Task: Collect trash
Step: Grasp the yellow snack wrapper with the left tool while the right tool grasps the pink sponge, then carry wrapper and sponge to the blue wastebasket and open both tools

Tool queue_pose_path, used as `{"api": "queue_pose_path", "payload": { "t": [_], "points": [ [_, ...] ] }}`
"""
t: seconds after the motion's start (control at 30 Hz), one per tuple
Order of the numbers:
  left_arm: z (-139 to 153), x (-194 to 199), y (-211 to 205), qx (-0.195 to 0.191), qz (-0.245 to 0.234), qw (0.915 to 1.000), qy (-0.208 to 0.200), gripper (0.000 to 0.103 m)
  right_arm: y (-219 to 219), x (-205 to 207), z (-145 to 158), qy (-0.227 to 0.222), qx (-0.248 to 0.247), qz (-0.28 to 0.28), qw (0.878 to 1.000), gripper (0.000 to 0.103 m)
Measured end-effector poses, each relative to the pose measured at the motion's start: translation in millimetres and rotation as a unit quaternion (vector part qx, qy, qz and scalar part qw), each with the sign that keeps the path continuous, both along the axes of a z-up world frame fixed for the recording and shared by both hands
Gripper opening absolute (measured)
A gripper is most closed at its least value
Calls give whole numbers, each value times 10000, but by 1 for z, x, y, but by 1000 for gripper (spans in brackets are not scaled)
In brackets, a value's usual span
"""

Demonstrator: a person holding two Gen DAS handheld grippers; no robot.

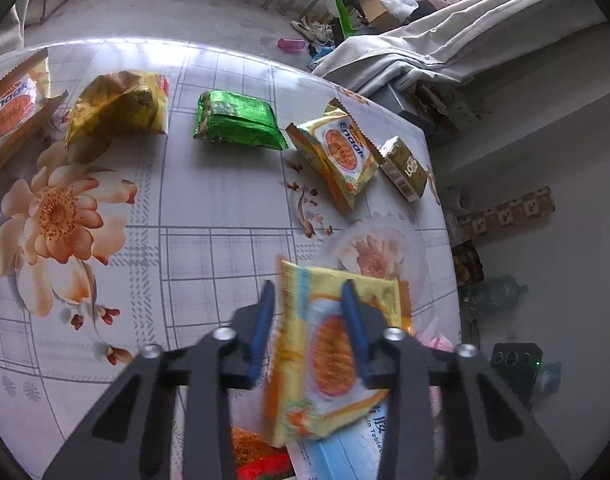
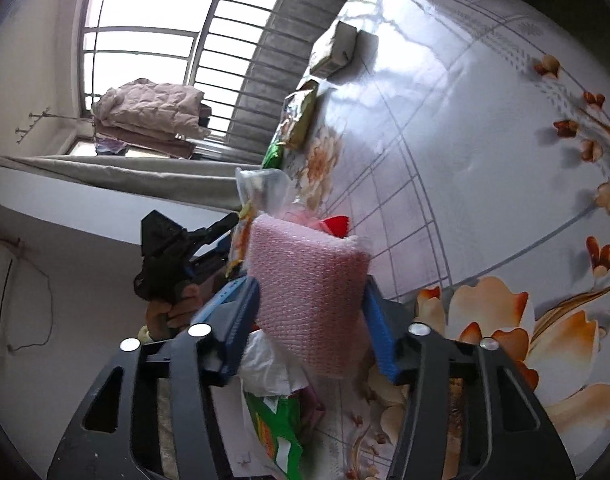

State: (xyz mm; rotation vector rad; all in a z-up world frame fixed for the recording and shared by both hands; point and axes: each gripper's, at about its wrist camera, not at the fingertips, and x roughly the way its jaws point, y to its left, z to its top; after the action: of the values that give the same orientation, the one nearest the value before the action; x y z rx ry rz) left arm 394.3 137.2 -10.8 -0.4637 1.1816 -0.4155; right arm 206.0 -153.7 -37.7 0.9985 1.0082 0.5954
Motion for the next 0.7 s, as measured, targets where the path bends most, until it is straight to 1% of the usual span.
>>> {"api": "queue_pose_path", "payload": {
  "t": [0.07,0.13,0.17,0.4,0.5,0.7],
  "points": [
    [2,-2,0,-46,-24,10000,-58,18,0,2,-3,70,29,-29,10000,35],
    [4,-5,-1,-102,-56,9998,-131,15,-2,4,-7,130,50,-66,9999,28],
    [5,-5,-2,-121,-59,9998,-167,13,-4,3,-9,155,86,-98,9998,27],
    [26,-18,-3,-210,-111,9982,-552,10,-20,-9,-8,66,315,-351,9989,24],
    [39,-25,-4,-255,-127,9967,-759,8,-27,-14,-5,6,431,-448,9981,24],
    [71,-41,-13,-296,-177,9925,-1173,7,-38,-26,5,-151,592,-592,9964,23]
  ]
}}
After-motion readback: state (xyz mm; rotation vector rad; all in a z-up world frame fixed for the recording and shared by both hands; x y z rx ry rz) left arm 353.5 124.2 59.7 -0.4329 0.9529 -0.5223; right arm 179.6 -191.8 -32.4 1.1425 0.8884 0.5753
